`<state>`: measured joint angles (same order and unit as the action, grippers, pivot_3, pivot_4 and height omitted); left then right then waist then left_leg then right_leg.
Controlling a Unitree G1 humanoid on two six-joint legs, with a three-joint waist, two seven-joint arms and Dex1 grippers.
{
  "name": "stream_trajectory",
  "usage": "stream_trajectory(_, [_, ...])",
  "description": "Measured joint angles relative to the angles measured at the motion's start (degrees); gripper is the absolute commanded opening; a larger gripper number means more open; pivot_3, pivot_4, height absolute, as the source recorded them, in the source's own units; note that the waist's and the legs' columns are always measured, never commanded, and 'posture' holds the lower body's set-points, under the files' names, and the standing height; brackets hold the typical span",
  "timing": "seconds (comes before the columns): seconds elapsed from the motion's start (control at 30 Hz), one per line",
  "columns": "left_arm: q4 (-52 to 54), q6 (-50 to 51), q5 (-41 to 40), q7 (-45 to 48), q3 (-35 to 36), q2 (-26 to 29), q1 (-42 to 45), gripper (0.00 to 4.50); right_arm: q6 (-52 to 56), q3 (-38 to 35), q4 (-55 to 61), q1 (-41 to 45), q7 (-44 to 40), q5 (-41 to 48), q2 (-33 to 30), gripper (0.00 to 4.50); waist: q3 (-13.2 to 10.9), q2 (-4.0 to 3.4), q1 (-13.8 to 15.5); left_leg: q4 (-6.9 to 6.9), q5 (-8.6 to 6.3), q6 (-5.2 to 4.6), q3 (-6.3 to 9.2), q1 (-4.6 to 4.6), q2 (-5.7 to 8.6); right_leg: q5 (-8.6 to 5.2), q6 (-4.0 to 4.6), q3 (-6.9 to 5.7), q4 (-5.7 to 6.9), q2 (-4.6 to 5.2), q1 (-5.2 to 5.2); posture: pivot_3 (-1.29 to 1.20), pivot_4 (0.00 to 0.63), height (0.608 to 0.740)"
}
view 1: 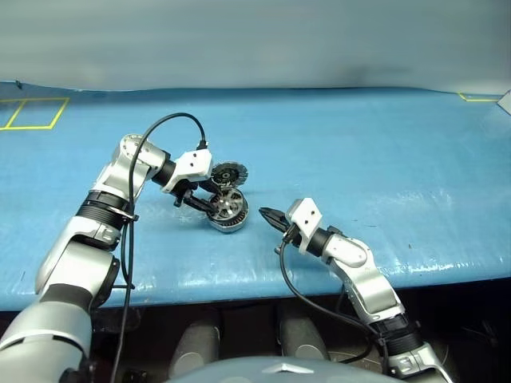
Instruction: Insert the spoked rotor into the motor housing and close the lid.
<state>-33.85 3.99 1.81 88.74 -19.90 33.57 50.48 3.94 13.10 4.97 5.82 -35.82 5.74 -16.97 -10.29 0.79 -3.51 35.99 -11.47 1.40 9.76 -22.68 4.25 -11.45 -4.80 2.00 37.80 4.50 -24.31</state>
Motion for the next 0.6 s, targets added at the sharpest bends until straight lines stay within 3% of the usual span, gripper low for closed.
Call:
stream_trajectory(0.4, [1.13,1.92,-3.03,-1.05,1.93,-0.37,-0.86,3.14,-0.09,-0.05,-0.18,0.05,0.56,-0.18,0.63,0.00,0.00,0.00,-0.07,-0.01,0.00,0.00,-0.01,0.00,0.00,0.00,-0.01,0.04,0.00,0.00,-0.01,0.00,0.150,0.740])
stream_trajectory(0.6, [8.66,5.61,-6.07,0.55,3.61,3.81,-7.15,3.14,0.02,0.05,-0.33,1.56,0.82,0.16,2.44,0.00,0.00,-0.01,-0.38,-0.05,0.00,0.00,-0.07,0.02,-0.06,0.01,0.01,0.13,0.02,-0.06,-0.08,0.00,0.150,0.740])
